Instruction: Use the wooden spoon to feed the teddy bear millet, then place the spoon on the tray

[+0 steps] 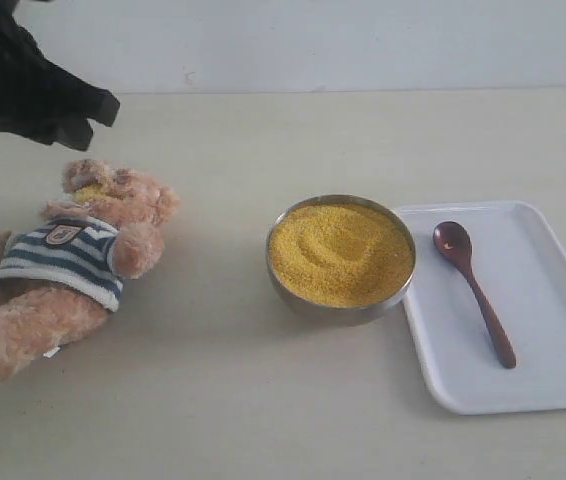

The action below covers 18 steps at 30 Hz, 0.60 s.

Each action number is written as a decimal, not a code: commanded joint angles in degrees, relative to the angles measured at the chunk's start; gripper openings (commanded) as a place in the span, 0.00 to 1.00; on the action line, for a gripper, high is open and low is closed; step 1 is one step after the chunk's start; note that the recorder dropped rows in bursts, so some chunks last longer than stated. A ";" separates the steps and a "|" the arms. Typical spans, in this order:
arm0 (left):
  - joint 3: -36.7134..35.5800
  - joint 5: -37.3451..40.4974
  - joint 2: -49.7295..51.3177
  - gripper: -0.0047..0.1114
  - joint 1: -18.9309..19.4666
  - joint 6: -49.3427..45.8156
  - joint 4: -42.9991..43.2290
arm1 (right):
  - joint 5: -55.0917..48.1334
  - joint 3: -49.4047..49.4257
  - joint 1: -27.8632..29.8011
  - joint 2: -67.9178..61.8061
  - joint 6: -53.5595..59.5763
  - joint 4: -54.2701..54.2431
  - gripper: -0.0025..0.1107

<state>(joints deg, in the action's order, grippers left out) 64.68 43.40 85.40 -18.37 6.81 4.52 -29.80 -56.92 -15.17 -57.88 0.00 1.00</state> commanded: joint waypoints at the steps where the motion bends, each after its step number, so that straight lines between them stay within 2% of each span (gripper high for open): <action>1: -2.85 -2.85 -6.61 0.10 0.10 0.11 -0.64 | -1.99 0.43 0.34 4.88 0.00 0.55 0.02; 2: -3.59 -3.14 -8.10 0.07 0.10 0.31 -0.96 | -2.56 0.43 0.34 5.49 0.00 0.55 0.02; 8: -9.59 -8.27 -16.68 0.07 0.10 0.25 -2.71 | -4.52 0.85 0.34 8.88 0.00 0.55 0.02; 13: -16.86 -14.90 -24.45 0.07 0.10 0.34 -2.71 | 5.20 7.66 0.34 16.03 0.00 1.05 0.02; 18: -24.46 -22.92 -32.17 0.07 0.10 2.94 -2.83 | 9.04 17.36 0.34 22.89 0.00 2.55 0.02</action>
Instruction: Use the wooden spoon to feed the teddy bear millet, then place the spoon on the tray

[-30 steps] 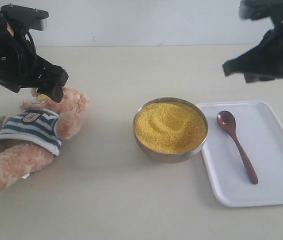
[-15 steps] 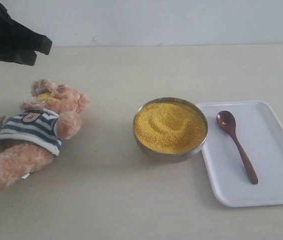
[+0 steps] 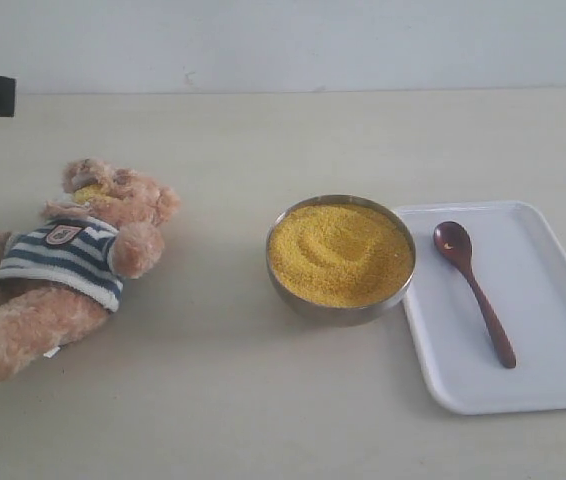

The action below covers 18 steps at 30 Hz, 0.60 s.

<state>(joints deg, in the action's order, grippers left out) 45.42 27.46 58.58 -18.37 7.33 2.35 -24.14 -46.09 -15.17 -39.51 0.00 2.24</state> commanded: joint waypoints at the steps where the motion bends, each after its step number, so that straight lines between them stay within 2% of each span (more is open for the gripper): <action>1: -7.00 -9.72 -7.09 0.07 0.10 3.51 -0.67 | 4.48 8.53 0.34 5.71 0.00 1.31 0.02; 6: -15.47 -21.92 -14.37 0.07 0.10 5.37 -0.67 | 7.77 14.35 0.34 11.13 -3.19 1.31 0.02; 12: -21.21 -22.74 -16.76 0.07 0.10 5.37 -0.67 | 2.61 15.11 0.34 14.79 -5.52 -0.40 0.02; 18: -22.17 -22.74 -16.76 0.07 0.10 5.37 -0.67 | 2.49 15.11 0.34 14.91 -5.65 -0.40 0.02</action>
